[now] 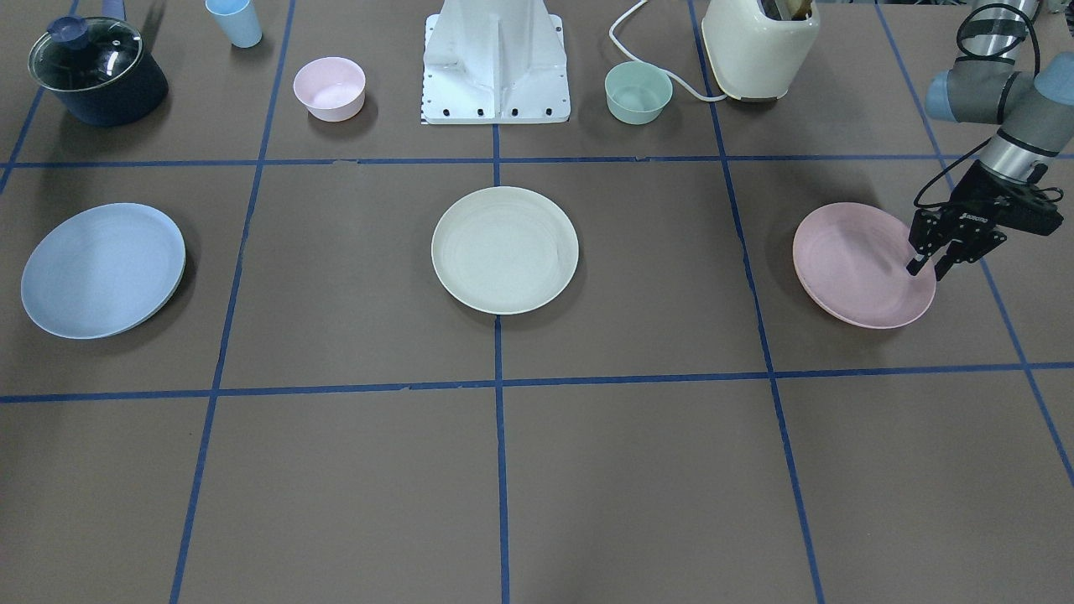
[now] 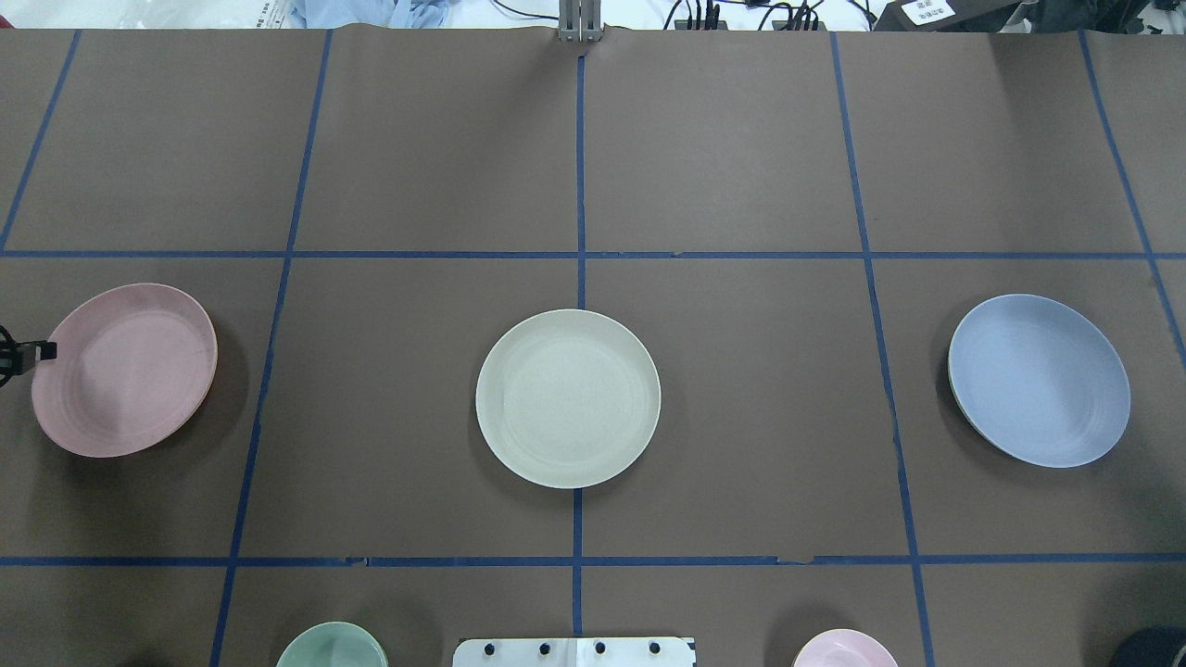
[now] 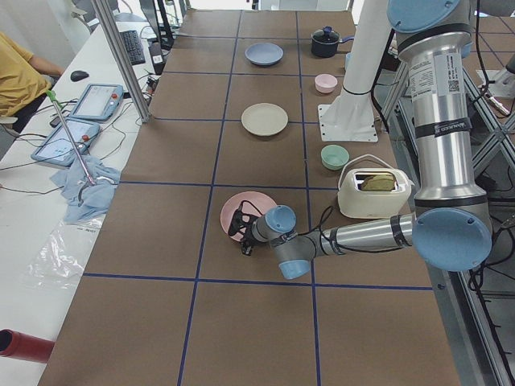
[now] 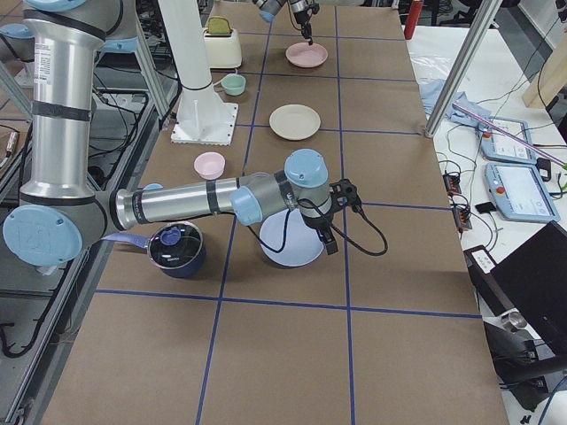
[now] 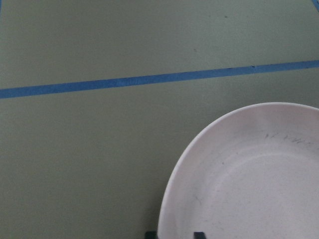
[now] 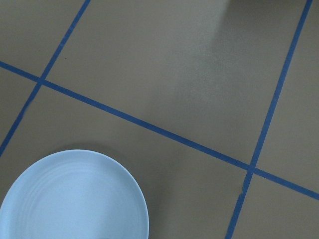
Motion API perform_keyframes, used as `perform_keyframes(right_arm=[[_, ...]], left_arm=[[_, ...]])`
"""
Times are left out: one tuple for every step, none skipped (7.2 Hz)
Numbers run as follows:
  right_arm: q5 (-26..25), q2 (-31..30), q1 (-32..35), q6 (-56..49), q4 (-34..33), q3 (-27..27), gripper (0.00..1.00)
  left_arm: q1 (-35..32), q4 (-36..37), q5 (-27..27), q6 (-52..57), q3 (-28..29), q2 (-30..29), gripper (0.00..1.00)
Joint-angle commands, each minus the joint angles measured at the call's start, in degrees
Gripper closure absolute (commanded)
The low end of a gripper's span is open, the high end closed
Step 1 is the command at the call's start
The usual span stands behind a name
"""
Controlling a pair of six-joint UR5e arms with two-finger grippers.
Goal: Stack three plates with pink and blue
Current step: 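Grasp the pink plate's rim with the left gripper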
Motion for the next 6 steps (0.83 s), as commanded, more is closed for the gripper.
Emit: perform_keyframes(right_arm=[[-0.1, 0.0, 0.0, 0.0, 0.0, 0.0, 0.0], [0.0, 0.0, 0.0, 0.0, 0.0, 0.1, 0.0], [0.0, 0.0, 0.0, 0.0, 0.0, 0.1, 0.0], [0.0, 0.0, 0.0, 0.0, 0.0, 0.1, 0.0], [0.0, 0.0, 0.0, 0.1, 0.0, 0.1, 0.0], [0.0, 0.0, 0.0, 0.1, 0.0, 0.1, 0.0]], left_arm=[[0.0, 0.0, -0.6, -0.1, -1.2, 0.1, 1.0], [-0.1, 1.0, -2.4, -0.1, -4.4, 0.1, 1.0], [-0.8, 1.5, -7.7, -0.1, -6.6, -0.3, 1.0], [-1.0, 5.2, -8.3, -0.8, -9.8, -0.7, 1.0], [-1.2, 13.8, -8.1, -1.1, -15.4, -2.9, 1.0], [-1.1, 22.6, -7.7, -5.2, -21.0, -6.2, 1.0]])
